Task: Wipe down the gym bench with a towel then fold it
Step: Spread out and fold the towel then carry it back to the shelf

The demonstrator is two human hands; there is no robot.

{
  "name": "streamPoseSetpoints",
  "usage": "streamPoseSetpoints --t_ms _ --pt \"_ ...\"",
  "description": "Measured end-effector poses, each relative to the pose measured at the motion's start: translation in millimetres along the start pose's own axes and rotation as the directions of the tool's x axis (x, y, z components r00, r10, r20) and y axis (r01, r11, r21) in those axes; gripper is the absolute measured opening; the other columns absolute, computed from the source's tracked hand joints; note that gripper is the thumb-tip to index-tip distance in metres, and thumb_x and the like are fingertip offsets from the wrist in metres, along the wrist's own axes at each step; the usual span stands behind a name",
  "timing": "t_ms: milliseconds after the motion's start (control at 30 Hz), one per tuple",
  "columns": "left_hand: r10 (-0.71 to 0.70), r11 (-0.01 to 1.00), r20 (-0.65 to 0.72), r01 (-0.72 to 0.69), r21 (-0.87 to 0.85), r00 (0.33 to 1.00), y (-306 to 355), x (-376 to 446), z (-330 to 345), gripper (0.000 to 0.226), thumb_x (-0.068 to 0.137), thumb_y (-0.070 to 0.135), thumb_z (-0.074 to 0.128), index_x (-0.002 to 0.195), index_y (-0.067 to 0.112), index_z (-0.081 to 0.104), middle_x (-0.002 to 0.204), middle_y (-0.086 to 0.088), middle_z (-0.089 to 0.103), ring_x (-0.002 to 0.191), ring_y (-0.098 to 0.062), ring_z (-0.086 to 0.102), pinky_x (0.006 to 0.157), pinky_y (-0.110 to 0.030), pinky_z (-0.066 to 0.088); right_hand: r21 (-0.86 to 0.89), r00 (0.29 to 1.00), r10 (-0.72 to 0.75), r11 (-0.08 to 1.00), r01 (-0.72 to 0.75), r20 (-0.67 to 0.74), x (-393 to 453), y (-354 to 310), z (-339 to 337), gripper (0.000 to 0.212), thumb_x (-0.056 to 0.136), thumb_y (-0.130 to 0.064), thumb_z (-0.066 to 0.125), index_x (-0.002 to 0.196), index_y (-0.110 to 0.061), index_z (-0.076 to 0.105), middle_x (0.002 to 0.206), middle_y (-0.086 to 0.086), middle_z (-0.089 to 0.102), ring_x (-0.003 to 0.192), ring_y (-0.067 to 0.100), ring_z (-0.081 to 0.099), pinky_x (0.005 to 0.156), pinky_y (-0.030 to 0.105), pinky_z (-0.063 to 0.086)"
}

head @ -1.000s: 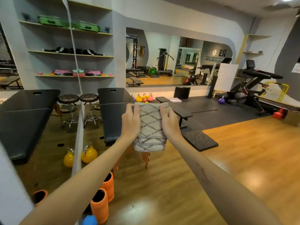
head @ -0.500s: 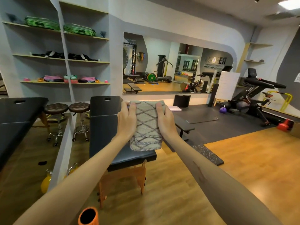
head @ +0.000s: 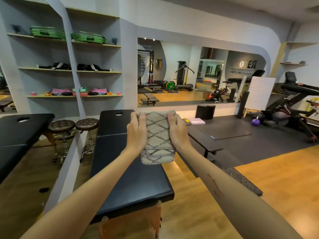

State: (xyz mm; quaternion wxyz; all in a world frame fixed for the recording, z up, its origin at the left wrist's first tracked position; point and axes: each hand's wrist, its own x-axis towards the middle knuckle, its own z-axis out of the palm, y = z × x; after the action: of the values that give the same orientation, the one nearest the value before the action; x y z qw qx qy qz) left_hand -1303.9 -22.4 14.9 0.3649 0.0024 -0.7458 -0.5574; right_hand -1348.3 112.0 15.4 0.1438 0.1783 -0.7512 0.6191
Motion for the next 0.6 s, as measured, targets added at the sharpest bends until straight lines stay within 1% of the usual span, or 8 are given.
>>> streamPoseSetpoints --t_ms 67,100,167,233,333,433,500,600 --pt "-0.002 1.000 -0.022 0.002 0.010 1.000 -13 24 25 0.032 0.104 0.033 0.033 0.101 0.005 0.048 0.081 -0.003 0.055 0.076 -0.011 0.053 0.062 -0.022 0.041 0.004 0.999 -0.036 0.999 0.036 0.024 36 18 -4 0.047 0.103 -0.051 0.035 0.107 -0.010 0.059 0.101 0.005 0.064 0.098 0.018 0.059 0.092 0.040 0.048" --pt "0.000 1.000 -0.037 0.001 0.011 0.999 -18 35 38 0.031 0.105 0.033 0.032 0.101 0.005 0.048 0.081 -0.002 0.055 0.075 -0.010 0.053 0.061 -0.019 0.041 0.011 0.998 -0.050 0.999 0.050 0.039 55 28 -7 0.048 0.104 -0.051 0.034 0.109 -0.012 0.060 0.102 0.004 0.064 0.100 0.017 0.059 0.092 0.039 0.048" --pt "-0.012 1.000 -0.078 0.013 0.008 0.997 -27 58 65 0.029 0.105 0.030 0.032 0.101 0.006 0.048 0.079 0.000 0.054 0.072 -0.006 0.052 0.056 -0.010 0.039 0.020 0.995 -0.078 0.997 0.077 0.057 93 44 -13 0.050 0.104 -0.051 0.030 0.110 -0.014 0.062 0.104 0.002 0.065 0.101 0.015 0.060 0.091 0.035 0.048" --pt "-0.021 1.000 -0.111 0.022 0.008 0.994 -34 79 90 0.029 0.105 0.029 0.032 0.102 0.005 0.048 0.078 0.001 0.053 0.070 -0.005 0.051 0.055 -0.007 0.039 0.033 0.994 -0.093 0.995 0.091 0.066 126 58 -21 0.050 0.105 -0.050 0.029 0.108 -0.014 0.064 0.102 0.002 0.066 0.100 0.015 0.060 0.089 0.032 0.047" --pt "-0.024 1.000 -0.142 0.026 0.011 0.990 -46 110 124 0.030 0.105 0.029 0.032 0.103 0.003 0.047 0.078 0.000 0.052 0.068 -0.004 0.051 0.055 -0.011 0.040 0.057 0.989 -0.092 0.995 0.086 0.117 174 79 -31 0.050 0.105 -0.050 0.029 0.105 -0.014 0.064 0.100 0.003 0.066 0.099 0.015 0.061 0.087 0.030 0.047" --pt "-0.011 0.999 -0.161 0.017 0.035 0.987 -61 145 153 0.031 0.105 0.031 0.032 0.100 0.004 0.047 0.078 -0.001 0.052 0.068 -0.006 0.049 0.057 -0.015 0.040 0.069 0.986 -0.108 0.993 0.100 0.127 220 101 -34 0.051 0.105 -0.051 0.029 0.106 -0.014 0.064 0.101 0.003 0.067 0.098 0.014 0.061 0.085 0.029 0.048" --pt "-0.015 0.999 -0.173 0.023 0.047 0.985 -73 170 171 0.031 0.104 0.032 0.032 0.097 0.006 0.047 0.077 -0.001 0.051 0.068 -0.007 0.048 0.059 -0.020 0.039 0.079 0.985 -0.115 0.991 0.105 0.125 250 116 -33 0.050 0.105 -0.049 0.030 0.106 -0.013 0.063 0.100 0.003 0.066 0.095 0.013 0.060 0.080 0.025 0.047" --pt "-0.015 0.997 -0.189 0.030 0.075 0.982 -98 211 195 0.029 0.104 0.031 0.032 0.095 0.007 0.046 0.077 0.000 0.050 0.067 -0.006 0.047 0.056 -0.014 0.038 0.092 0.983 -0.097 0.992 0.084 0.156 297 141 -27 0.050 0.105 -0.049 0.029 0.106 -0.011 0.062 0.100 0.006 0.065 0.094 0.013 0.060 0.078 0.023 0.046"
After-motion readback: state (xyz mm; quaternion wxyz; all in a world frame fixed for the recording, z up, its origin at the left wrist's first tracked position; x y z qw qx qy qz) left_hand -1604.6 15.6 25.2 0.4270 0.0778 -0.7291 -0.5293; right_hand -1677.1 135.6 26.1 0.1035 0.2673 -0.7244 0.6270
